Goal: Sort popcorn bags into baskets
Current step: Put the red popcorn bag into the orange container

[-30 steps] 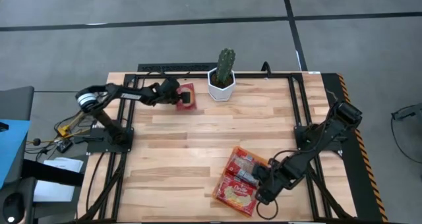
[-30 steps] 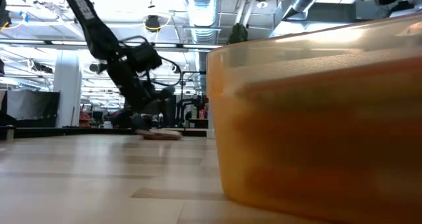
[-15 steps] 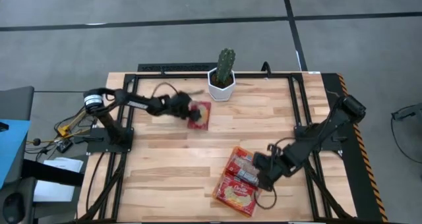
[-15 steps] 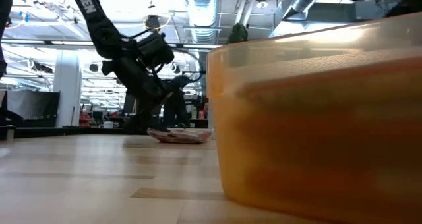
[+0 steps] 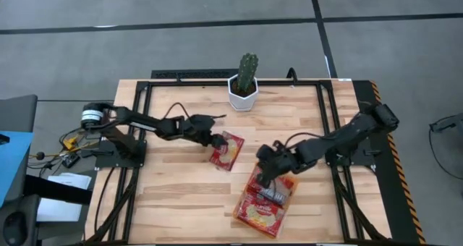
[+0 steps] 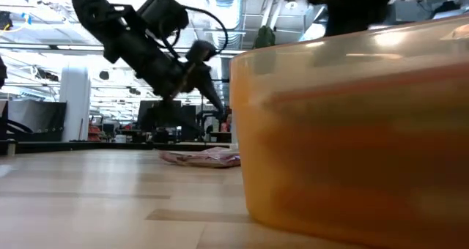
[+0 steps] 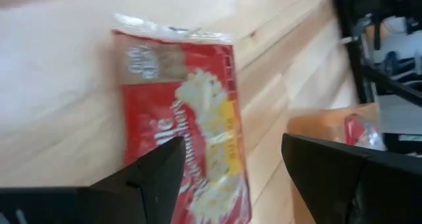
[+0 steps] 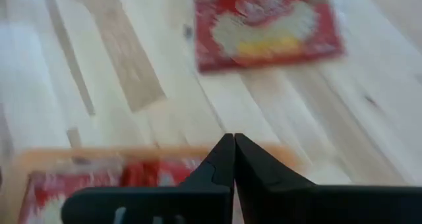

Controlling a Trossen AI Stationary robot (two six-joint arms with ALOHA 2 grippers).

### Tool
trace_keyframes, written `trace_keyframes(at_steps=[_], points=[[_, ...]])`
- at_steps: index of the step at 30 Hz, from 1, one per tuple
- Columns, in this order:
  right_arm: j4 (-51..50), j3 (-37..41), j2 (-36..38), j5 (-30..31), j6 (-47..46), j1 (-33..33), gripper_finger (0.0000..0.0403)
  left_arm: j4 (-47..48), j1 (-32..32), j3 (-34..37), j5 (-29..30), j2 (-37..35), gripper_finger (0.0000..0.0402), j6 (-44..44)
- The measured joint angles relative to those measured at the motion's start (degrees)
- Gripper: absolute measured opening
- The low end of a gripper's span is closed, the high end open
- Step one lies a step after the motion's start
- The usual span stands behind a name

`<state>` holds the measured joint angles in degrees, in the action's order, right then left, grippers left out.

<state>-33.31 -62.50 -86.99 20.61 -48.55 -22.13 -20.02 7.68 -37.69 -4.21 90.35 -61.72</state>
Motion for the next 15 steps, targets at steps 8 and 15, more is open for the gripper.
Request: trace_keyframes(at_steps=[8, 15], points=[[12.5, 0.0, -9.3, -8.6, 9.8, 8.0, 0.0016, 19.9, 2.1, 0.1, 7.5, -8.9, 0.0243, 3.8], [13.0, 0.0, -13.8, -13.4, 13.1, 14.0, 0.0033, 10.4, 2.8, 5.0, 2.3, -3.2, 0.0243, 1.9]])
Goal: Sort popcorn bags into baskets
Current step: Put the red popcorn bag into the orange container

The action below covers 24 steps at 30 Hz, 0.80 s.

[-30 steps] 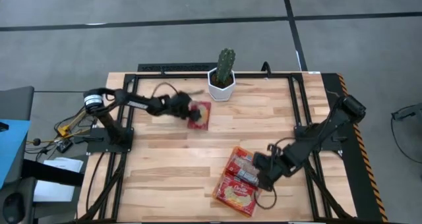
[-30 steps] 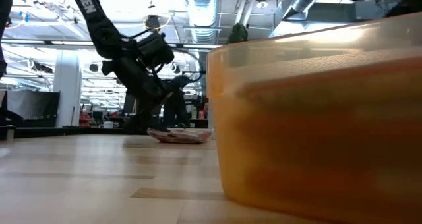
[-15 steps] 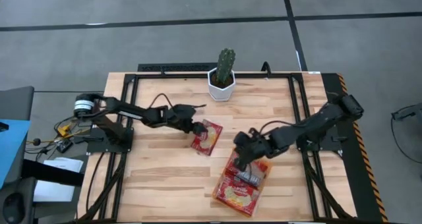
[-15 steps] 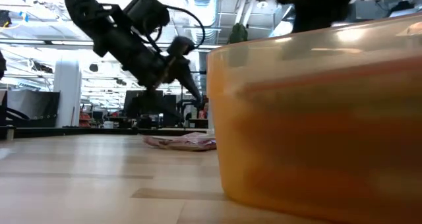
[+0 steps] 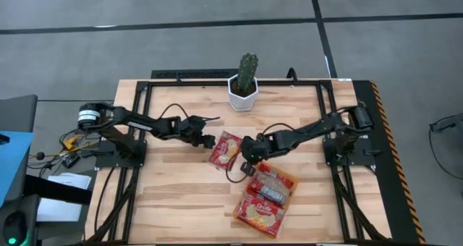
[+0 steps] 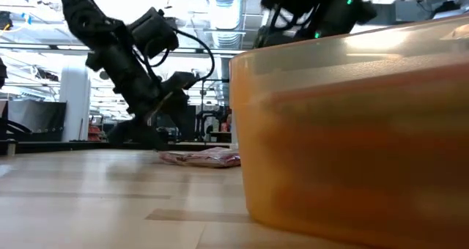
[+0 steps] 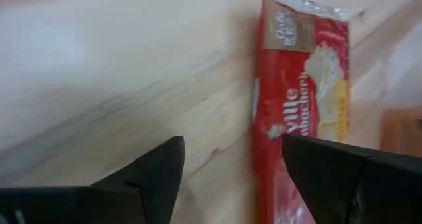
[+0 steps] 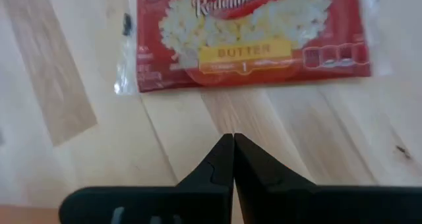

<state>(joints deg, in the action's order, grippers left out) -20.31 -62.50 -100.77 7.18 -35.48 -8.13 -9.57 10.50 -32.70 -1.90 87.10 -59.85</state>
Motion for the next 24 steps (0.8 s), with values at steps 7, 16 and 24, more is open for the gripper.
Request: trace_keyframes(at_steps=[7, 16, 24], points=[[6.8, 0.0, -5.9, -6.4, 3.6, 2.4, 0.0024, -17.1, -0.2, 1.9, -4.9, 9.4, 0.0243, -3.9], [11.8, -4.7, -12.5, -12.0, 7.4, 6.8, 0.0025, -24.9, -0.3, 1.3, -6.1, 13.5, 0.0243, -5.1], [9.8, -9.8, -14.5, -14.9, 12.2, 7.9, 0.0030, -24.0, -0.7, 0.6, -6.4, 13.6, 0.0189, -4.4]])
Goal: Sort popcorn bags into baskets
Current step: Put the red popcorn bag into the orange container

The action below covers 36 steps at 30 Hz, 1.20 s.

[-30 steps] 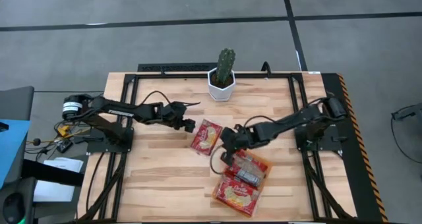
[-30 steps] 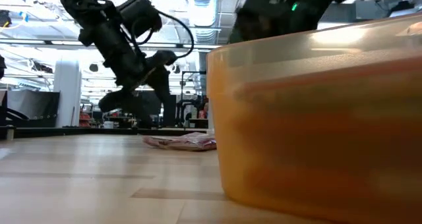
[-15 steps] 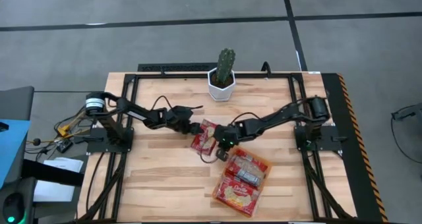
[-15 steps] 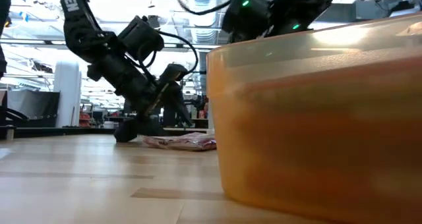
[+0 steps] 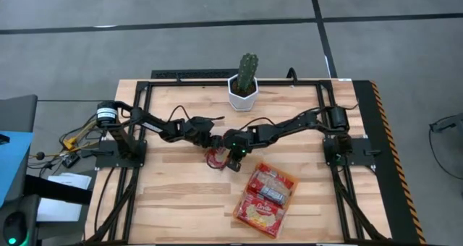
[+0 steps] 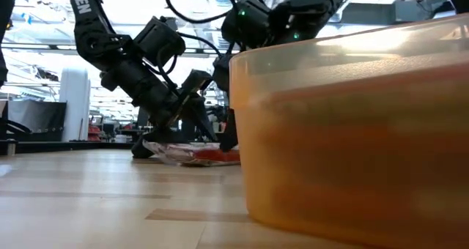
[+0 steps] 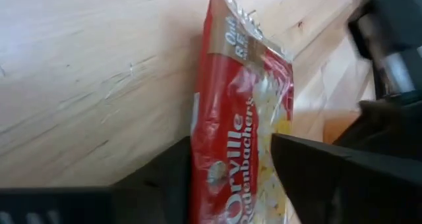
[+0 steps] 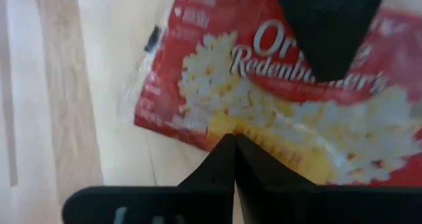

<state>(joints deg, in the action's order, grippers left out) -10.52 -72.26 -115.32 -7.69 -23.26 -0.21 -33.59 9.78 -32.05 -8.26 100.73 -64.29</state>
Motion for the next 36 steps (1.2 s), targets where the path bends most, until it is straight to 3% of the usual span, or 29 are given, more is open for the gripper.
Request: trace_keyframes(at_steps=[9, 14, 19, 22, 25, 31, 36], points=[[-13.1, -0.7, 9.7, 0.4, 3.2, 1.2, 0.0019, 1.2, 0.2, -2.5, -2.3, 0.5, 0.0012, 3.1], [-23.1, -0.7, 21.3, 0.4, 3.0, 0.7, 0.0032, 3.3, 0.6, -5.1, -3.6, 0.8, 0.0002, 5.4], [-29.8, -0.8, 31.8, 6.9, 0.0, -1.9, 0.0030, 4.8, 0.6, -7.5, -5.6, 0.8, 0.0003, 9.8], [-30.8, -0.7, 33.6, 12.3, -2.4, -4.0, 0.0023, 7.9, 1.0, -8.0, -8.8, 0.8, 0.0016, 12.5], [-30.4, -0.6, 31.3, 13.9, -3.1, -5.3, 0.0016, 8.1, 1.8, -8.4, -12.3, 0.7, 0.0051, 14.4], [-26.4, -0.5, 20.0, 13.1, -1.5, -5.8, 0.0024, 12.4, 2.3, -8.4, -15.2, 0.7, 0.0164, 17.8], [-21.7, -0.5, 11.7, 7.4, 0.8, -5.7, 0.0030, 17.2, 2.2, -8.3, -15.4, 0.6, 0.0248, 20.4]])
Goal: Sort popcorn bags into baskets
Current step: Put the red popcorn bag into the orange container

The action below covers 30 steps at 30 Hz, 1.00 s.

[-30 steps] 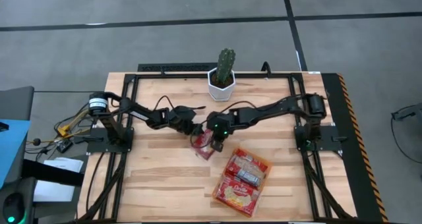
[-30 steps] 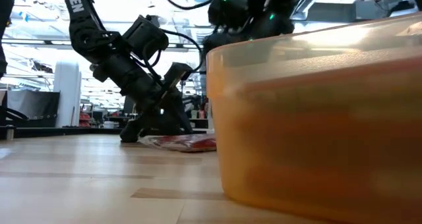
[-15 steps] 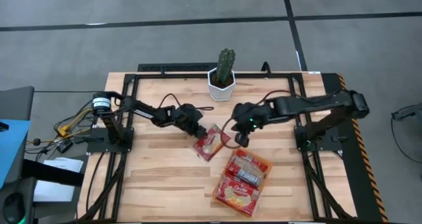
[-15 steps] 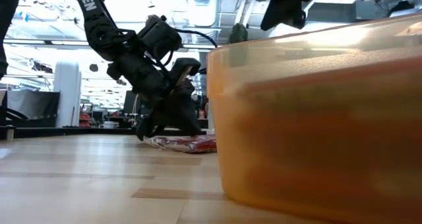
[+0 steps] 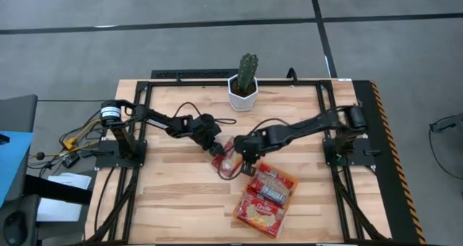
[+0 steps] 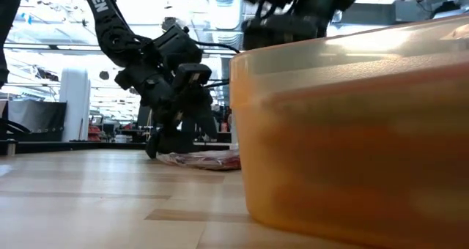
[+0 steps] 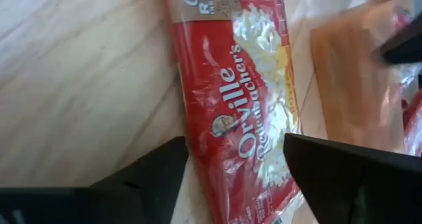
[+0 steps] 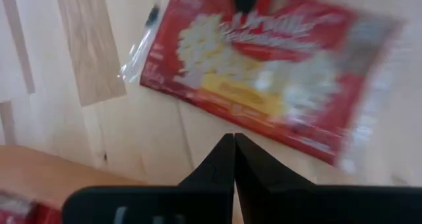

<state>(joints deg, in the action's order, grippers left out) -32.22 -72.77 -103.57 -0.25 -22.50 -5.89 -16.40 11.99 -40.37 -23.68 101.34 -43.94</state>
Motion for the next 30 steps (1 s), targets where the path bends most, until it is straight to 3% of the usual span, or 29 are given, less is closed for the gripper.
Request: trace_keyframes(at_steps=[6, 21, 26, 30], points=[[2.8, 0.0, -5.9, -3.2, 0.1, 0.0, 0.0015, 0.2, 0.0, 0.3, 0.5, -0.1, 0.0278, 0.4], [13.6, 0.0, -12.0, -5.3, 3.3, 3.9, 0.0016, 0.4, -0.1, 0.4, 2.3, -0.1, 0.0256, 2.6], [13.0, 0.0, -11.1, -4.4, 3.5, 6.0, 0.0024, 0.3, -0.1, 0.4, 3.5, 0.0, 0.0209, 2.7], [11.9, 0.0, -8.5, -5.5, 3.5, 6.4, 0.0029, 0.3, -0.1, 0.4, 6.0, 0.0, 0.0128, 2.6]])
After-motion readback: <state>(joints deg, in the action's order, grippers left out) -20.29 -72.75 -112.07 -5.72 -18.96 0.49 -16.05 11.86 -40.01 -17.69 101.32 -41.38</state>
